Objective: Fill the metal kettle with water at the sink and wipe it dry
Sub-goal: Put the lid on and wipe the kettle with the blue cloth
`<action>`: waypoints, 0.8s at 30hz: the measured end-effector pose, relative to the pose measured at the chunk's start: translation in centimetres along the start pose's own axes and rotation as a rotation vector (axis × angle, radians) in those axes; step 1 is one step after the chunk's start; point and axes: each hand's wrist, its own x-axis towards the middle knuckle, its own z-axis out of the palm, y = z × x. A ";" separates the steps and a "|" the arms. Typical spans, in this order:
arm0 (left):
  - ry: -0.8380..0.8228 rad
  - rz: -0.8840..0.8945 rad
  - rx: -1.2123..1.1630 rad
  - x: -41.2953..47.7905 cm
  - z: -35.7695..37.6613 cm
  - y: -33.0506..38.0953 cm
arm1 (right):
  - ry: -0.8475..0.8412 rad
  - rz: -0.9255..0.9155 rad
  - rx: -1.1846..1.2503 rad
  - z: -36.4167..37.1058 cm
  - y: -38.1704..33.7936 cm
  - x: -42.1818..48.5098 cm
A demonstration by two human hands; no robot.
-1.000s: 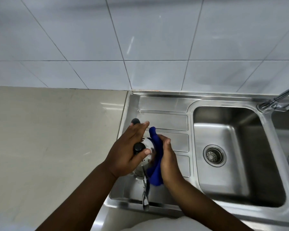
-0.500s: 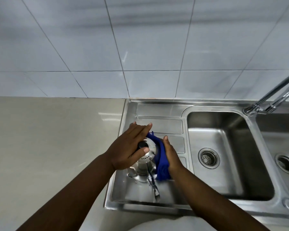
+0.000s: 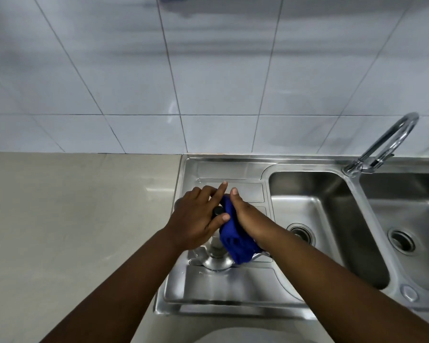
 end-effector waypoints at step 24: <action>-0.209 -0.025 -0.282 0.1 -0.1 -0.5 | 0.432 -0.281 0.105 2.6 3.9 0.9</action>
